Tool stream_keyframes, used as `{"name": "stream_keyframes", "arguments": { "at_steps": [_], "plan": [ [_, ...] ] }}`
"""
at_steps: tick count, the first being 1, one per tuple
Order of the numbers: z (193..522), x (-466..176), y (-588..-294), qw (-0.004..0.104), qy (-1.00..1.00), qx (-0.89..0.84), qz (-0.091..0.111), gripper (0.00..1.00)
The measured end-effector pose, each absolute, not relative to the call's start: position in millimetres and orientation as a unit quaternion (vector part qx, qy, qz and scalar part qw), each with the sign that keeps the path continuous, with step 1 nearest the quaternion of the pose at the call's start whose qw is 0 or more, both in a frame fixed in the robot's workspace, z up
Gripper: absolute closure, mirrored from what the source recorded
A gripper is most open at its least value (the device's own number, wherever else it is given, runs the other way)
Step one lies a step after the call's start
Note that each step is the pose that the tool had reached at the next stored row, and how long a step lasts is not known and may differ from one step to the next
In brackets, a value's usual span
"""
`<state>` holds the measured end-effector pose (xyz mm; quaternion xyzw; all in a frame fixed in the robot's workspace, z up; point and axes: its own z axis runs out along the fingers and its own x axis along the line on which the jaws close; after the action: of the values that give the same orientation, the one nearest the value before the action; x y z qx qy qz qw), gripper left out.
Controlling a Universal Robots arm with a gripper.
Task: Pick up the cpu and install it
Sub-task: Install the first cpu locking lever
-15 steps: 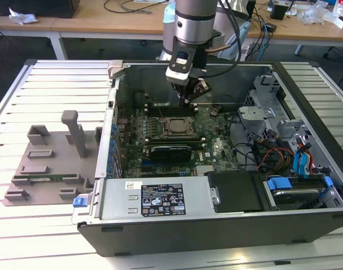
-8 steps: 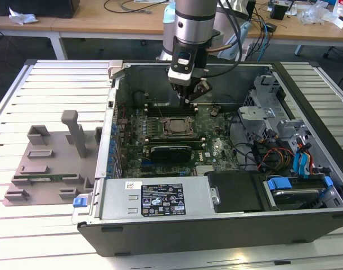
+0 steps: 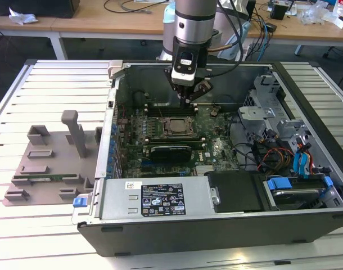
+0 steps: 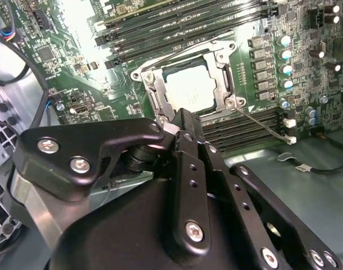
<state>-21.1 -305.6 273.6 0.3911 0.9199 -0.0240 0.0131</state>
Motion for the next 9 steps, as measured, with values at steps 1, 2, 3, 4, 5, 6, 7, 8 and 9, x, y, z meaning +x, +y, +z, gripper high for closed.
{"name": "stream_keyframes", "arguments": {
  "at_steps": [1, 2, 3, 4, 5, 6, 7, 8, 9],
  "plan": [
    [273.6, -21.1, -305.5, 0.013, 0.922, 0.387, -0.024, 0.89],
    [273.6, -21.1, -305.6, 0.013, 0.923, 0.384, -0.024, 0.89],
    [273.6, -21.1, -305.5, 0.013, 0.925, 0.378, -0.024, 0.89],
    [273.6, -21.1, -305.5, 0.014, 0.927, 0.373, -0.024, 0.89],
    [273.7, -21.1, -305.6, 0.014, 0.93, 0.366, -0.024, 0.89],
    [273.6, -21.1, -305.5, 0.014, 0.932, 0.36, -0.024, 0.89],
    [273.6, -21.1, -305.5, 0.014, 0.935, 0.354, -0.023, 0.89],
    [273.6, -21.1, -305.5, 0.014, 0.938, 0.347, -0.023, 0.89],
    [273.6, -21.1, -305.5, 0.014, 0.939, 0.342, -0.023, 0.89]
  ]
}}
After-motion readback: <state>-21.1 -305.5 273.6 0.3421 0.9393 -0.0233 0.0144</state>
